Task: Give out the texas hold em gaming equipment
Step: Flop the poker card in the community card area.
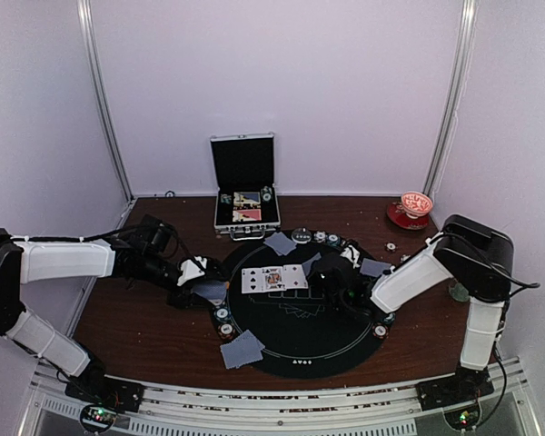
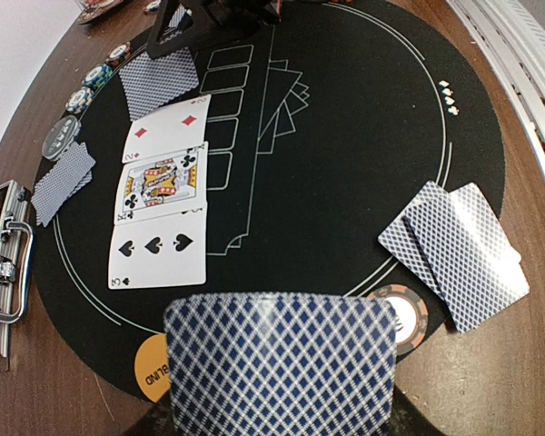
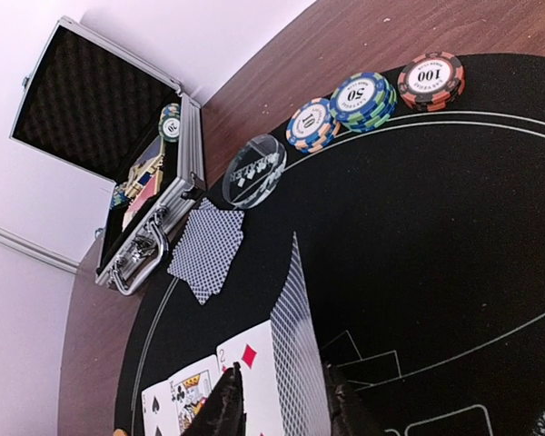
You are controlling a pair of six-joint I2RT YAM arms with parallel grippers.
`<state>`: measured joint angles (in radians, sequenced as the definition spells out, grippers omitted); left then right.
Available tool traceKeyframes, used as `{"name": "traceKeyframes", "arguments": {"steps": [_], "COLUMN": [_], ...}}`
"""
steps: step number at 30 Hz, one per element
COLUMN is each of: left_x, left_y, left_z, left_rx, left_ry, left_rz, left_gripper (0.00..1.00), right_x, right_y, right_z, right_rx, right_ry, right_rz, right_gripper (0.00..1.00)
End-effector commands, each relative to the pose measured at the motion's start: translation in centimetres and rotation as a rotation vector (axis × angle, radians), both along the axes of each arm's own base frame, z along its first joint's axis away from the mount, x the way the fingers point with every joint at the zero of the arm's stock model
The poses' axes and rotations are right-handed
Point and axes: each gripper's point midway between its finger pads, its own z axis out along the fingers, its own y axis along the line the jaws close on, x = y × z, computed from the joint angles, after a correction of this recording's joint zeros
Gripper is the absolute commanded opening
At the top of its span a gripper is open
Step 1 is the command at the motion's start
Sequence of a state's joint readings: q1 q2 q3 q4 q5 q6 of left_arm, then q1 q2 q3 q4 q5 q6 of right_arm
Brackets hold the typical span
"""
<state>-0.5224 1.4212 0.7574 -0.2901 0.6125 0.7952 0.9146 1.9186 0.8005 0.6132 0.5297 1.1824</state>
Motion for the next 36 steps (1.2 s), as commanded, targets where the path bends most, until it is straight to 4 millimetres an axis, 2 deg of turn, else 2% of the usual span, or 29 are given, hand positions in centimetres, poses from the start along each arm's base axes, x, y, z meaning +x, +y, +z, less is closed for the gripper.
{"name": "traceKeyframes", "arguments": {"steps": [1,13,20,29,33,36], "left_x": [0.4,0.4,0.4,0.4,0.4,0.5], "left_y": [-0.2,-0.2,-0.2,-0.2,-0.2,-0.2], "left_z": [0.5,0.6,0.6,0.7,0.6,0.5], "left_rx": [-0.018,-0.019,-0.019,-0.021,-0.019,-0.015], "left_ry": [-0.019,-0.020,-0.020,-0.023,-0.019,-0.019], "left_rz": [-0.009,-0.008,-0.008,-0.009,-0.007,-0.007], "left_gripper": [0.56,0.56,0.56,0.56,0.56,0.56], "right_x": [-1.1,-2.6,-2.6,-2.2,-2.0,-1.9], "right_y": [-0.3,-2.1,-3.2,-1.6,-0.4,2.4], "right_z": [0.6,0.5,1.7,-0.1,1.5,3.7], "right_rx": [-0.049,-0.120,-0.167,-0.201,-0.226,-0.241], "right_ry": [0.005,0.020,0.003,0.041,0.012,-0.021], "right_rz": [-0.015,-0.038,-0.070,-0.018,0.051,0.198], "right_gripper": [0.30,0.40,0.45,0.49,0.59,0.71]}}
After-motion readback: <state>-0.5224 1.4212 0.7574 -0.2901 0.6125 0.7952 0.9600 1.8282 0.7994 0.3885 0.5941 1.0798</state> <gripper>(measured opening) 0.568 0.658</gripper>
